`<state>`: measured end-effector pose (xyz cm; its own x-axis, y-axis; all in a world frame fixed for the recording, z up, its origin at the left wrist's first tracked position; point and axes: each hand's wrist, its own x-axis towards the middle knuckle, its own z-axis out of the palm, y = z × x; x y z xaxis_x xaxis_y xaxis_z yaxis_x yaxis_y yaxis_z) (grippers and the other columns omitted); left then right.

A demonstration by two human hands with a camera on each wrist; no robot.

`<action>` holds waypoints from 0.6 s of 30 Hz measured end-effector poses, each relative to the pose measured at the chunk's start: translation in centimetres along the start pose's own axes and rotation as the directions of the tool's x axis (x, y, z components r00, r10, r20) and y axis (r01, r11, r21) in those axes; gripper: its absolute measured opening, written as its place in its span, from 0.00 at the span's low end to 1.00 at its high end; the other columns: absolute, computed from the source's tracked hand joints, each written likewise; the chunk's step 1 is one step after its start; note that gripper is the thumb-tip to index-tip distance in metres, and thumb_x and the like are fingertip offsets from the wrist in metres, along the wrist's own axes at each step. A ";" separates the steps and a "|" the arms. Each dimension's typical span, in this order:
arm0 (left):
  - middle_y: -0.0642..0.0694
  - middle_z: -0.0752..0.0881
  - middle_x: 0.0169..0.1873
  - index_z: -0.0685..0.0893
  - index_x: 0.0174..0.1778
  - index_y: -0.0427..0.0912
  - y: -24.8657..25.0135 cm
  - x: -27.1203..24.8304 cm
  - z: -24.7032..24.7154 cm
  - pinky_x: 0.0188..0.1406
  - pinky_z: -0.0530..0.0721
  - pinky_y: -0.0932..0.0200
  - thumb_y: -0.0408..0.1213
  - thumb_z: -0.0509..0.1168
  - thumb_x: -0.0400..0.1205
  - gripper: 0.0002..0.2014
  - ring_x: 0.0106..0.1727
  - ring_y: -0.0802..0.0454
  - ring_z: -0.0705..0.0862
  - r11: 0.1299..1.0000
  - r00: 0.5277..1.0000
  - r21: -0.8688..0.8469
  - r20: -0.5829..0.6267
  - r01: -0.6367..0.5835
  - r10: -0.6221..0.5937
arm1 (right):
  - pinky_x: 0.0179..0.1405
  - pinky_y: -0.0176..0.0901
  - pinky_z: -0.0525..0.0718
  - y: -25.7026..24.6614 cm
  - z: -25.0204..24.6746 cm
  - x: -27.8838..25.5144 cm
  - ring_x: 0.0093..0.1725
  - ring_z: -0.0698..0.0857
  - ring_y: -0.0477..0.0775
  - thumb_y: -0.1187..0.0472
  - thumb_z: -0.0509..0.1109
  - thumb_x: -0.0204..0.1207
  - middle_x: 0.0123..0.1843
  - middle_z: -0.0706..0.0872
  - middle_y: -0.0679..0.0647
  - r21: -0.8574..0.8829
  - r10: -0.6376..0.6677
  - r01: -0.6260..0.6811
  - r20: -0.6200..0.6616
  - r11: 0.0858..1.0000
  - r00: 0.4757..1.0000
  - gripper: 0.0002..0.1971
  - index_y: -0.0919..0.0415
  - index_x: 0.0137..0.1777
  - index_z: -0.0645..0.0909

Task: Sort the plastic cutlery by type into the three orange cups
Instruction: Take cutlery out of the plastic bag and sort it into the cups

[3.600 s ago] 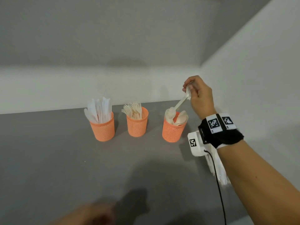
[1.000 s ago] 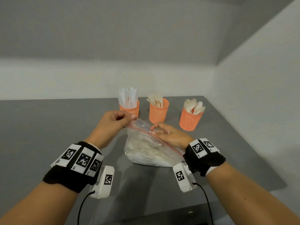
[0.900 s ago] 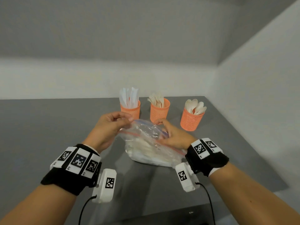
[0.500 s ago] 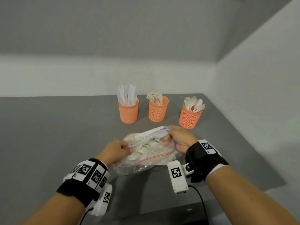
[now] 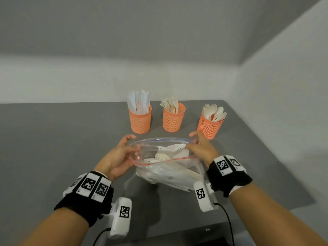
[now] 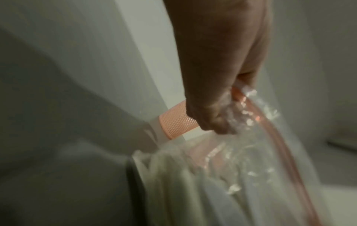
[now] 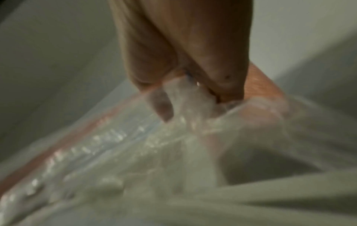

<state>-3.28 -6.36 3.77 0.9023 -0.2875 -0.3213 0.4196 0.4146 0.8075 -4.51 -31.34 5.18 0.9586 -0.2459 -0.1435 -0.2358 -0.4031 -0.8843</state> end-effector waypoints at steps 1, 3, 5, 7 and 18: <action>0.44 0.80 0.34 0.81 0.35 0.46 -0.2 -0.3 0.0 0.28 0.81 0.60 0.17 0.63 0.72 0.16 0.26 0.53 0.77 0.984 0.997 0.162 0.003 -0.072 0.073 | 0.43 0.38 0.75 -0.4 0.4 -0.4 0.44 0.75 0.48 0.74 0.68 0.68 0.50 0.74 0.55 -0.084 -0.168 0.162 -0.078 0.983 0.983 0.19 0.59 0.58 0.75; 0.44 0.80 0.33 0.87 0.26 0.49 -0.5 -1.1 0.6 0.25 0.75 0.70 0.16 0.56 0.77 0.26 0.28 0.50 0.75 0.799 0.983 0.577 0.042 -0.170 0.180 | 0.46 0.31 0.73 -1.8 1.4 -1.5 0.45 0.75 0.45 0.78 0.66 0.67 0.49 0.74 0.53 -0.107 -0.489 0.479 -0.107 0.871 0.866 0.18 0.64 0.55 0.78; 0.48 0.81 0.39 0.91 0.40 0.48 -0.9 -1.2 1.0 0.35 0.74 0.69 0.21 0.58 0.79 0.21 0.38 0.49 0.76 0.530 0.979 0.828 0.100 -0.181 0.178 | 0.42 0.28 0.77 -2.3 2.8 -2.3 0.41 0.78 0.45 0.76 0.65 0.70 0.43 0.78 0.50 -0.109 -0.568 0.574 0.085 0.811 0.819 0.11 0.64 0.48 0.83; 0.51 0.77 0.49 0.84 0.62 0.47 -1.1 -1.1 1.2 0.53 0.74 0.67 0.28 0.65 0.77 0.18 0.52 0.50 0.78 0.331 0.983 0.934 0.086 -0.136 0.163 | 0.46 0.40 0.83 -1.7 3.9 -2.5 0.38 0.81 0.49 0.70 0.66 0.72 0.37 0.82 0.48 -0.271 -0.428 0.523 0.342 0.808 0.837 0.08 0.60 0.44 0.86; 0.35 0.60 0.74 0.49 0.80 0.59 -2.8 -0.9 1.2 0.72 0.70 0.51 0.29 0.62 0.75 0.42 0.72 0.34 0.71 0.148 0.993 0.988 0.068 -0.053 -0.098 | 0.68 0.46 0.73 -0.1 2.0 -2.7 0.71 0.69 0.56 0.48 0.80 0.63 0.71 0.69 0.57 -0.631 0.083 0.445 0.629 0.636 0.773 0.43 0.60 0.74 0.62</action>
<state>-5.41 -8.28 2.42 0.8482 -0.3843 -0.3644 -0.0831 -0.7761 0.6251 -6.74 -28.88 4.79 0.8217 0.3312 -0.4637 0.1764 -0.9216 -0.3456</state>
